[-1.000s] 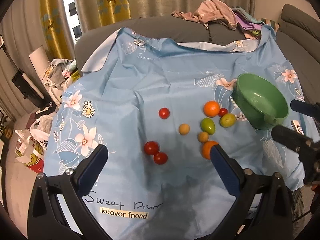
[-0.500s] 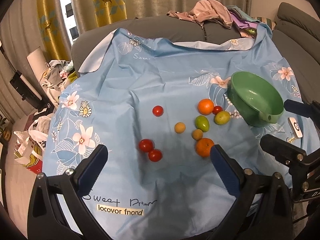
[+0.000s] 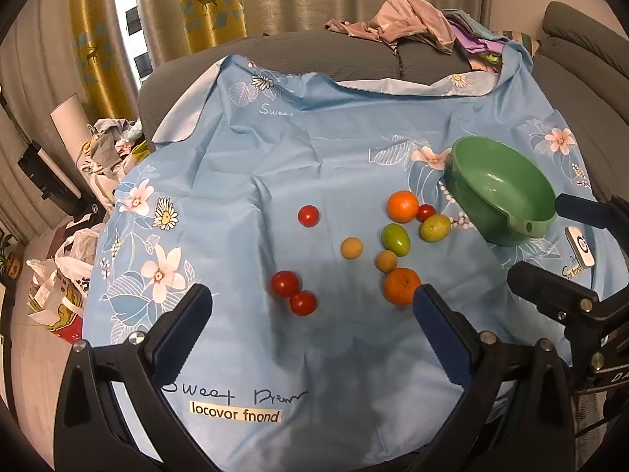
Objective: Organize fruits
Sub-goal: 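Move both tools toward the scattered fruit beside the green bowl, then close the left tool around the large mandarin orange, then grasp the second mandarin with the right tool while the left tool holds its mandarin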
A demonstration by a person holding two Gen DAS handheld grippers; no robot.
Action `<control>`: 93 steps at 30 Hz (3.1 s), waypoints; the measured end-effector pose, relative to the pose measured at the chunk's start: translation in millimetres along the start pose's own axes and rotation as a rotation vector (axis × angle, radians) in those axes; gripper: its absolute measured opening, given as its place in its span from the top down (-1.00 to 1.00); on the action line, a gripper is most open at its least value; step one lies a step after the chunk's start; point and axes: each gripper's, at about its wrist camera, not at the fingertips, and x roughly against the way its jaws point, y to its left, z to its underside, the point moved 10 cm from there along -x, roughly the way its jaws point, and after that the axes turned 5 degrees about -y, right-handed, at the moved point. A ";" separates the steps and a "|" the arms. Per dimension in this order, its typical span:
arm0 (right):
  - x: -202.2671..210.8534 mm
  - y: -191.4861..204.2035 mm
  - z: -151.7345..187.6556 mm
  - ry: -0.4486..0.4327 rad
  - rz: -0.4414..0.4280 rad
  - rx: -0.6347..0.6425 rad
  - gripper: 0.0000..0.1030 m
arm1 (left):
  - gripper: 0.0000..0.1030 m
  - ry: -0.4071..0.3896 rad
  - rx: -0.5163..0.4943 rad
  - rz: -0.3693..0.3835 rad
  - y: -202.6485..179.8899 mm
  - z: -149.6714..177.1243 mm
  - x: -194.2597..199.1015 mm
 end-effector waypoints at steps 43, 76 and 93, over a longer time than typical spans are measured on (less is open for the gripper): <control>-44.3 -35.8 42.2 0.064 -0.216 -0.281 -0.97 | -0.95 0.106 0.050 0.310 -55.6 40.7 -64.7; -109.2 -38.5 20.9 0.089 -0.228 -0.212 -0.60 | 0.18 0.128 0.115 0.323 -25.4 27.7 -111.7; -194.3 -49.8 -8.0 0.207 0.049 0.118 -0.19 | 0.18 0.093 0.173 0.354 -3.3 20.4 -105.5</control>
